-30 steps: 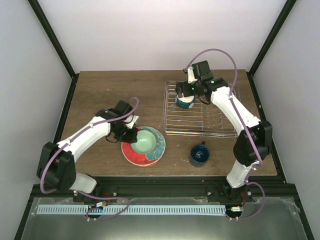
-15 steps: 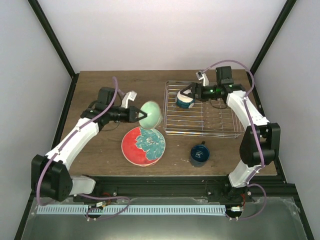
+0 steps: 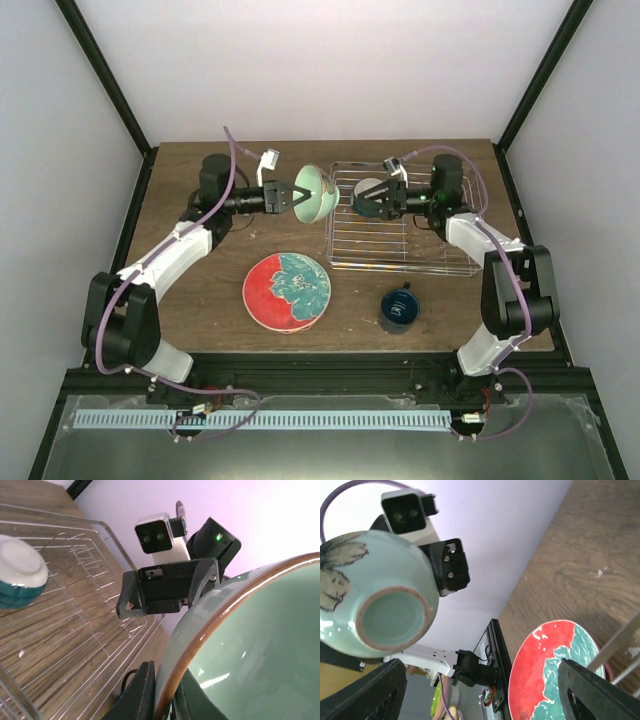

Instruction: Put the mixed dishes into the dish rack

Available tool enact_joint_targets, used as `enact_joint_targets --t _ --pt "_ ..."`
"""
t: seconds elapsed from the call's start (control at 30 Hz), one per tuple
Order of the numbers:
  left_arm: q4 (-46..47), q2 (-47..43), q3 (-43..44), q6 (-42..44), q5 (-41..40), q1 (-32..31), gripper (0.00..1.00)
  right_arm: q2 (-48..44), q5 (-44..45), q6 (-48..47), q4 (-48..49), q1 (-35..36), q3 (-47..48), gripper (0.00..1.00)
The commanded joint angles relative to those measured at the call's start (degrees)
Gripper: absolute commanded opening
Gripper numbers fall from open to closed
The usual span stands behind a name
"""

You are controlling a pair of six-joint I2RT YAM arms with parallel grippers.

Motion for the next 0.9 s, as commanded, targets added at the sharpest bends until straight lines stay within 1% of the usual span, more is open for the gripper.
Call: enact_joint_targets --t 0.0,0.1,0.17,0.2,0.27,0.33,0.53,0.63,0.77,0.87 --pt "12.78 0.14 0.47 -4.77 4.42 0.18 0.0 -0.72 -3.9 26.3 37.18 0.05 -4.98 0.84" --pt "15.22 0.65 -0.21 -6.48 4.82 0.18 0.0 2.57 -2.79 42.6 59.31 0.05 -7.98 0.84" --pt "16.4 1.02 -0.51 -7.06 5.03 0.18 0.0 5.54 -1.49 51.49 71.54 0.1 -8.4 0.84" --pt "16.98 1.26 -0.52 -7.4 5.0 0.18 0.0 6.72 -0.66 55.17 76.51 0.16 -8.29 0.84" --pt "18.11 1.97 -0.62 -7.81 5.21 0.1 0.0 8.9 0.75 59.95 83.2 0.66 -7.3 0.84" --pt "19.09 2.78 -0.78 -8.3 5.31 -0.04 0.0 10.4 1.24 61.19 84.68 1.55 -5.53 0.84" --pt "19.67 4.89 -0.53 -7.54 5.56 -0.43 0.0 13.33 1.89 61.1 83.52 4.96 0.67 0.84" --pt "21.42 6.3 -0.52 -8.19 5.53 -0.66 0.0 14.53 2.12 62.02 83.82 6.58 2.99 0.84" --pt "24.17 7.84 -0.24 -9.57 5.37 -0.7 0.0 15.75 3.02 64.88 86.72 7.46 4.11 0.84" --pt "24.35 8.38 0.51 -9.71 5.27 -0.78 0.0 16.09 3.16 65.59 87.4 7.61 3.3 0.84"
